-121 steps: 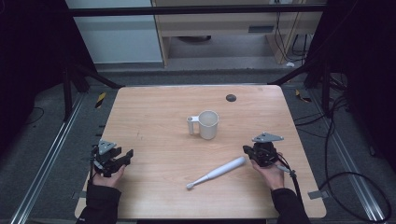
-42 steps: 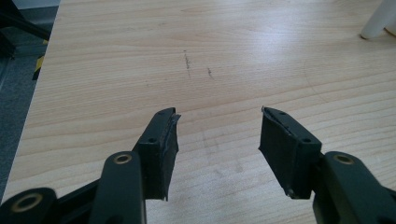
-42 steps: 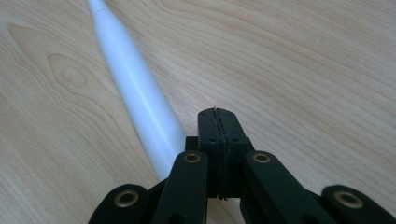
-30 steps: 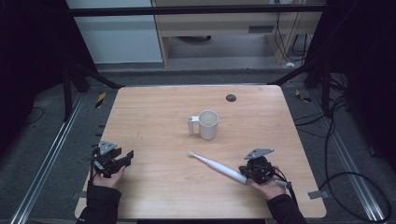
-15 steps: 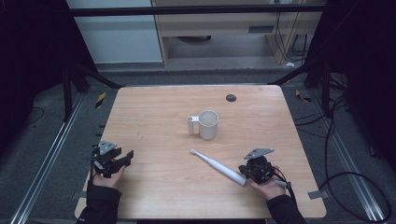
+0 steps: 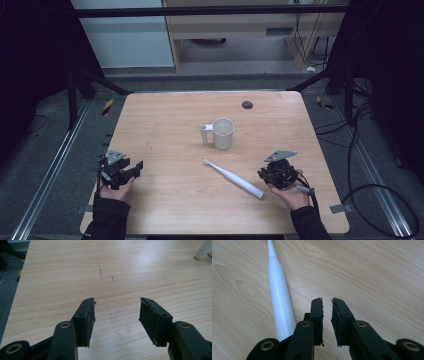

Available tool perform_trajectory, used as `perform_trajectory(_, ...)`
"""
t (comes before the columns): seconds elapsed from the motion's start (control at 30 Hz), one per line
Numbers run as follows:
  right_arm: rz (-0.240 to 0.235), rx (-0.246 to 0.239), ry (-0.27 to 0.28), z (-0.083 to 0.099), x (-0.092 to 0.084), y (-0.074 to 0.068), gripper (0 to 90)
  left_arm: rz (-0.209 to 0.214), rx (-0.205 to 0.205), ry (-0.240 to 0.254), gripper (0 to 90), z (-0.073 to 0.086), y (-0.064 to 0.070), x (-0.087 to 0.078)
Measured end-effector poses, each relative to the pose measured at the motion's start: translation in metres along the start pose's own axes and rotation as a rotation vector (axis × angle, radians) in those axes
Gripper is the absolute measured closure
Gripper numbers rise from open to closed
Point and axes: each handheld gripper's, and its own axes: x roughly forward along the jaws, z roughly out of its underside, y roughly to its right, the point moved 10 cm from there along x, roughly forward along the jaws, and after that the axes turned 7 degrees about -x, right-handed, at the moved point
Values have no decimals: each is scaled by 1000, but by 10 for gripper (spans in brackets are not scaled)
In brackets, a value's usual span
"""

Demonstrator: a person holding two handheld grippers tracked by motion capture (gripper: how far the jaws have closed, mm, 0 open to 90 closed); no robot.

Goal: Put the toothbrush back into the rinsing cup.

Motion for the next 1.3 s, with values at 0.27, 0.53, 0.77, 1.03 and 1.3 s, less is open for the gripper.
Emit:
perform_trajectory(0.27,-11,-10,4,-22,-4,-4,720,4,12,-8,445,1,1,1)
perform_trajectory(0.53,-25,-47,12,-45,-4,-11,648,9,19,-14,445,1,1,3)
perform_trajectory(0.77,-36,-73,-28,-59,2,-14,619,12,22,-21,446,1,2,3)
perform_trajectory(1.03,-66,-107,-64,-77,8,-26,597,14,25,-28,445,2,2,4)
perform_trajectory(1.3,-106,-133,-121,-84,22,-39,583,16,25,-34,444,3,2,5)
